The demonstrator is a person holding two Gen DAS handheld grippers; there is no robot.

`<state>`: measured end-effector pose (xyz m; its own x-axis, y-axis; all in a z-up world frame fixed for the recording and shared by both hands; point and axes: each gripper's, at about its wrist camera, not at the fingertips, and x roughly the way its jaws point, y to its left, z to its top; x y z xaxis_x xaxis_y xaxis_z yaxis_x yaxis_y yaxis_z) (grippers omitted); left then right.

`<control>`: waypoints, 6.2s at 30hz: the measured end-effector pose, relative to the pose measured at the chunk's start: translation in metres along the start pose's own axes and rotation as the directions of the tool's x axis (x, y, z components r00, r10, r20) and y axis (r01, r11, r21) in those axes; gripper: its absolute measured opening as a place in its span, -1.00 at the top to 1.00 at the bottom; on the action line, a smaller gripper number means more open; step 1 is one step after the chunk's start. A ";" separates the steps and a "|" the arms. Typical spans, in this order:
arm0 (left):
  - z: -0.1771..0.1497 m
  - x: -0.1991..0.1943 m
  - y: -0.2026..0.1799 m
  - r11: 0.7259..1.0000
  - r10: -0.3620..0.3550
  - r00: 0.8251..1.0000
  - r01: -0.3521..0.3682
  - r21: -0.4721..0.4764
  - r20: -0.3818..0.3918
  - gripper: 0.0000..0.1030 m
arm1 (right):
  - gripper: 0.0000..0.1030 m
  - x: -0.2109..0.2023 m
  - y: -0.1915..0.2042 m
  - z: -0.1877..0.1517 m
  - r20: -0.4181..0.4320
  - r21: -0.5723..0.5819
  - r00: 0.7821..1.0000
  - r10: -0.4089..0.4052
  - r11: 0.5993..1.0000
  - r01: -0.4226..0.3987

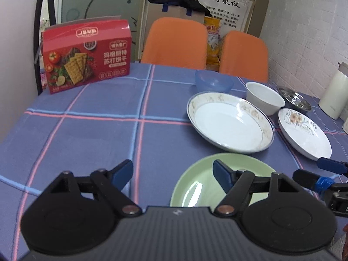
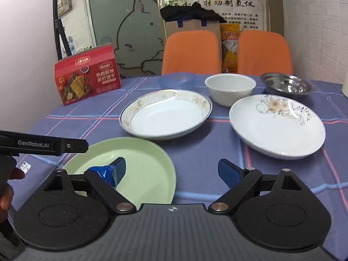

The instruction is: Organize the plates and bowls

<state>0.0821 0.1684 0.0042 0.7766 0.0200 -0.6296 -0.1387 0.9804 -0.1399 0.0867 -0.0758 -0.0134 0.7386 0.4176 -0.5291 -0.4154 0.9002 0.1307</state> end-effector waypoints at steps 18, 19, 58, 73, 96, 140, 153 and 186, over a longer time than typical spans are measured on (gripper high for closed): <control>0.082 0.104 -0.014 0.999 -0.012 0.998 0.013 0.030 -0.056 -0.99 | -0.55 0.127 -0.027 0.073 -0.108 -0.095 0.994 0.034 0.995 -0.045; 0.084 0.111 -0.017 0.999 -0.019 0.998 0.021 0.031 -0.067 -0.99 | -0.55 0.132 -0.027 0.074 -0.117 -0.098 0.992 0.038 0.994 -0.049; 0.083 0.132 -0.049 0.997 -0.009 0.997 0.015 0.074 -0.078 0.41 | -0.63 0.135 -0.007 0.060 -0.119 -0.034 0.993 0.020 0.999 -0.024; 0.040 0.046 -0.040 0.999 -0.010 0.999 0.012 0.042 -0.045 0.41 | -0.63 0.069 0.019 0.045 -0.047 -0.051 0.997 0.060 0.997 -0.062; -0.048 -0.006 -0.036 0.997 0.037 0.999 -0.036 0.075 -0.014 0.32 | -0.62 0.015 0.052 -0.027 -0.080 -0.045 0.994 0.071 0.996 -0.075; 0.001 0.024 -0.130 0.983 -0.167 0.982 0.173 0.058 -0.094 -0.52 | -0.60 -0.038 -0.108 -0.028 0.047 0.304 0.995 -0.086 0.950 0.068; 0.069 0.128 -0.195 0.972 -0.213 0.944 0.230 0.042 -0.252 -0.80 | -0.60 0.017 -0.186 0.024 -0.066 0.184 0.984 -0.164 0.967 0.174; 0.057 0.180 -0.230 0.975 -0.117 0.959 0.161 0.156 -0.258 -0.31 | -0.64 0.068 -0.177 0.030 -0.110 0.042 0.984 -0.138 0.989 0.143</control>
<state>0.2885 -0.0427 -0.0336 0.6023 -0.1459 -0.7848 0.0858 0.9893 -0.1181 0.2267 -0.2030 -0.0474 0.7258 0.2737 -0.6311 -0.2830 0.9550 0.0887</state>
